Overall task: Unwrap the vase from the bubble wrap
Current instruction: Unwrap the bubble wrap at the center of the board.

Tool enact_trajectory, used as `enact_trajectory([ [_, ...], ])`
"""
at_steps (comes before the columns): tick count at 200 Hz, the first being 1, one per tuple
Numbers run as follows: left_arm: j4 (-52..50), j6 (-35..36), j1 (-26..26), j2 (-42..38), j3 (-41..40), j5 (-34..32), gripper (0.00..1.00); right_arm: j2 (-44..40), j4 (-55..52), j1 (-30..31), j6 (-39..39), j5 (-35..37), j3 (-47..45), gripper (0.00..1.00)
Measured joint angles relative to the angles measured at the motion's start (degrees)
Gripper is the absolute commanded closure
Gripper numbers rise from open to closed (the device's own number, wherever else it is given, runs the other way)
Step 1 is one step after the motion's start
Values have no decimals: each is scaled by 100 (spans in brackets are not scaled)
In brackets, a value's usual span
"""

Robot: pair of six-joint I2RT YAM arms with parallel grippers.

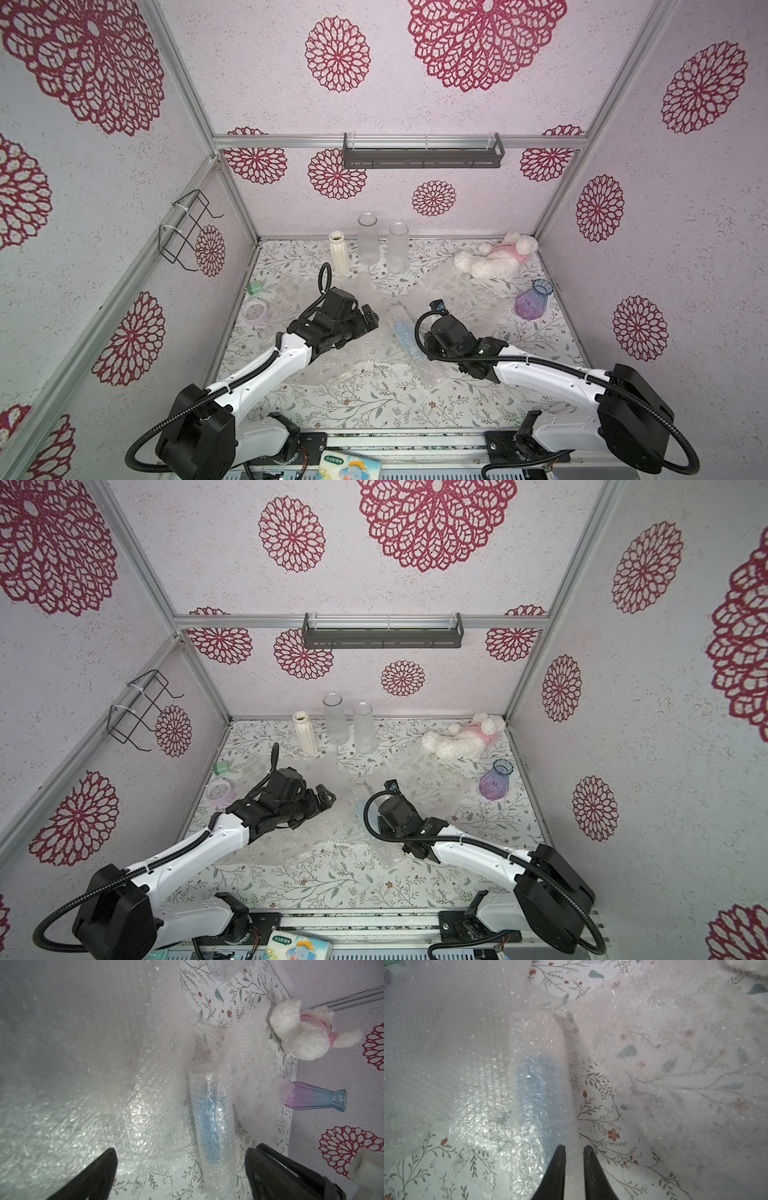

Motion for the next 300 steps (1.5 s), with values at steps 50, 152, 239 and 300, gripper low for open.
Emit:
enact_trajectory([
  [50, 2, -13, -52, -26, -13, -39, 0, 2, -85, 4, -74, 48, -50, 84],
  [152, 192, 17, -90, 240, -13, 149, 0, 254, -374, 730, -647, 348, 584, 56],
  [239, 793, -57, 452, -109, -531, 756, 0, 1268, -835, 1207, -1196, 1161, 1340, 41],
  [300, 1086, -105, 748, -267, -739, 1161, 0, 1862, -1108, 1268, -1228, 1412, 1493, 41],
])
